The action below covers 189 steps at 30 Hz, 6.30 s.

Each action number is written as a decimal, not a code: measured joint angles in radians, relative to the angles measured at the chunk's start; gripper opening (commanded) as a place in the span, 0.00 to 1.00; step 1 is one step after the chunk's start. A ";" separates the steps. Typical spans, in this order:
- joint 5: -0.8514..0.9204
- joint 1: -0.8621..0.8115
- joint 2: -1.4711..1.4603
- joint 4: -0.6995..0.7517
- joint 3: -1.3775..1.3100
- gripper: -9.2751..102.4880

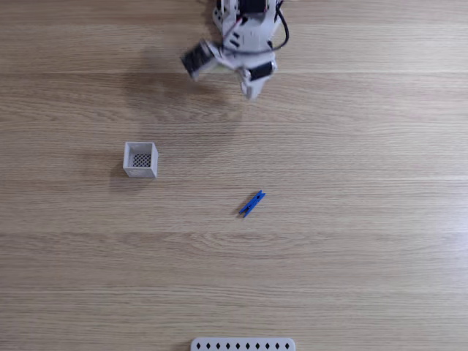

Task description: Grasp a peg and put it in the crate.

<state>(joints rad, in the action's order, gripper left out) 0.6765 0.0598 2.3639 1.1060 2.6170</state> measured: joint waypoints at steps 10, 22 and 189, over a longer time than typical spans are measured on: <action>0.670 -0.032 -0.578 0.006 -0.554 0.09; 0.561 -0.041 -1.040 0.008 -1.098 0.23; -0.741 -0.006 0.959 -0.025 0.413 0.07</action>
<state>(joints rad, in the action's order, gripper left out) -0.0644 0.0537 3.3226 1.0815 3.0296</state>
